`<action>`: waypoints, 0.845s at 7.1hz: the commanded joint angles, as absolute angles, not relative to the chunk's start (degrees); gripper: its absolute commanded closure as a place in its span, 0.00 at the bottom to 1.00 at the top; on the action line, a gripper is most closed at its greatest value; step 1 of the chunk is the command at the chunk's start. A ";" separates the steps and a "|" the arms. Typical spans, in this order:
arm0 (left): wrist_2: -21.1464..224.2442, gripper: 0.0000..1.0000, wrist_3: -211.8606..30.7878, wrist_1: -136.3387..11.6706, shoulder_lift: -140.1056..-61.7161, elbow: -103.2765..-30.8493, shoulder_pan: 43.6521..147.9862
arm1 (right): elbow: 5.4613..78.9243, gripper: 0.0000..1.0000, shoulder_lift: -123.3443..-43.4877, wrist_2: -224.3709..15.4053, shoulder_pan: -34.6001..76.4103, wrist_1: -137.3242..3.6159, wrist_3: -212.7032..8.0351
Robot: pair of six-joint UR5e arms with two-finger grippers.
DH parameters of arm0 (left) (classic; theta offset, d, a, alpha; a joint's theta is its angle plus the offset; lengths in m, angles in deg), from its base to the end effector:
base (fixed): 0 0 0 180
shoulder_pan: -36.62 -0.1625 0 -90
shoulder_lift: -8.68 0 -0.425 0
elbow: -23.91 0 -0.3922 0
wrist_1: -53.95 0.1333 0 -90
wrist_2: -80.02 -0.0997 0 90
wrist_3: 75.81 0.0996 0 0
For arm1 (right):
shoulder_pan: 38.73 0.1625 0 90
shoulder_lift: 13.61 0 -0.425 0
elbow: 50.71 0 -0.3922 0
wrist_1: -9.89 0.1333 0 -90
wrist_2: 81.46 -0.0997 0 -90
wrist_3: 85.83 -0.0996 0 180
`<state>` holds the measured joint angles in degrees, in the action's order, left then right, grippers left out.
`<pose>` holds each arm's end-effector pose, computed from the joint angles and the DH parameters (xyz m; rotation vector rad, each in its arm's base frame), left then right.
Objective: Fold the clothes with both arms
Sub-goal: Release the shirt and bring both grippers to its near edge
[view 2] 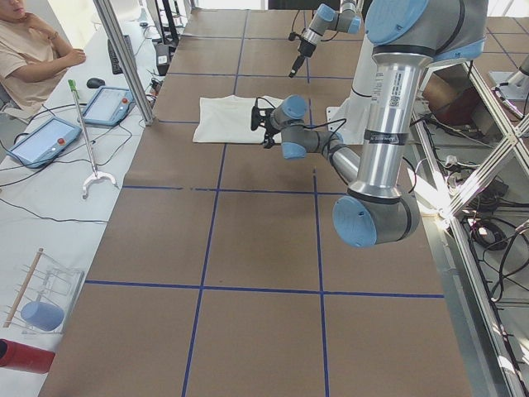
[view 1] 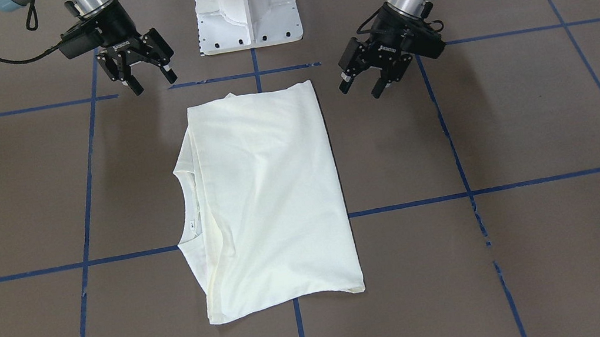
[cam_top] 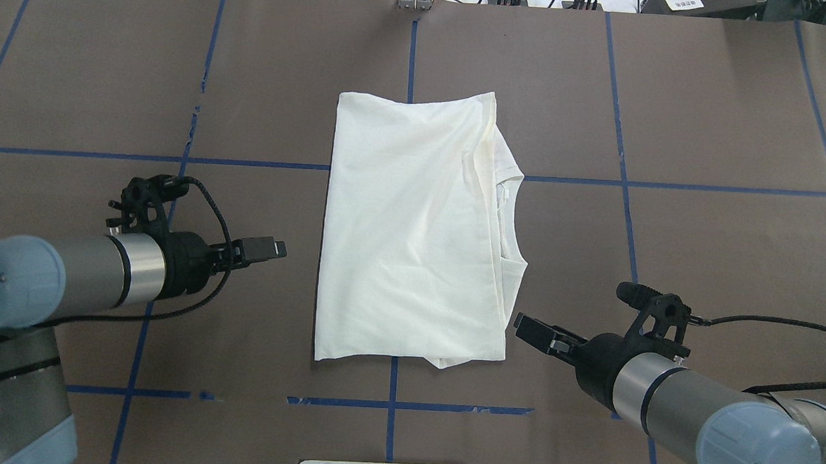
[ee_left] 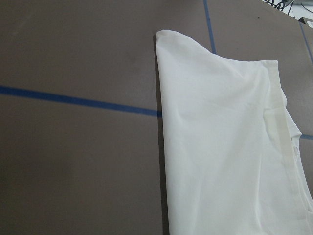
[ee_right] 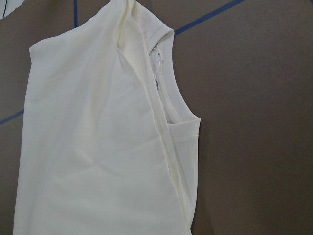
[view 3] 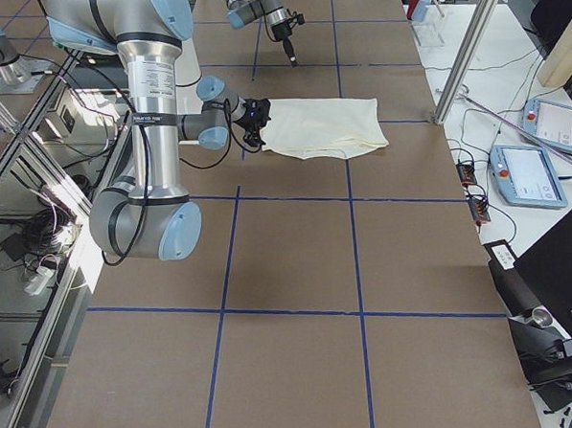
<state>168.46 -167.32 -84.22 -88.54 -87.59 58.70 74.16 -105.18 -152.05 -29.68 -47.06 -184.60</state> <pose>0.4279 -0.3204 0.3211 0.2640 1.3252 -0.3659 -0.4105 -0.2339 0.3184 0.3054 -1.1559 0.4694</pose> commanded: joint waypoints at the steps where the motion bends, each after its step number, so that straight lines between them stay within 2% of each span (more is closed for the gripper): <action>1: 157.23 0.27 -179.64 -84.13 -88.08 -87.28 48.26 | 74.09 0.00 -105.10 -151.86 -29.67 -46.88 -185.06; 4: 152.88 0.27 -181.54 -83.87 -94.47 -80.45 43.92 | 74.00 0.00 -105.01 -151.69 -29.76 -46.88 -185.06; 6: 152.88 0.27 -181.45 -83.78 -95.55 -79.63 43.92 | 73.91 0.00 -105.10 -151.69 -29.76 -46.88 -185.06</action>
<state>152.98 -181.42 -83.81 -94.72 -80.44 44.01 73.95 -105.03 -151.69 -29.76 -46.89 -185.06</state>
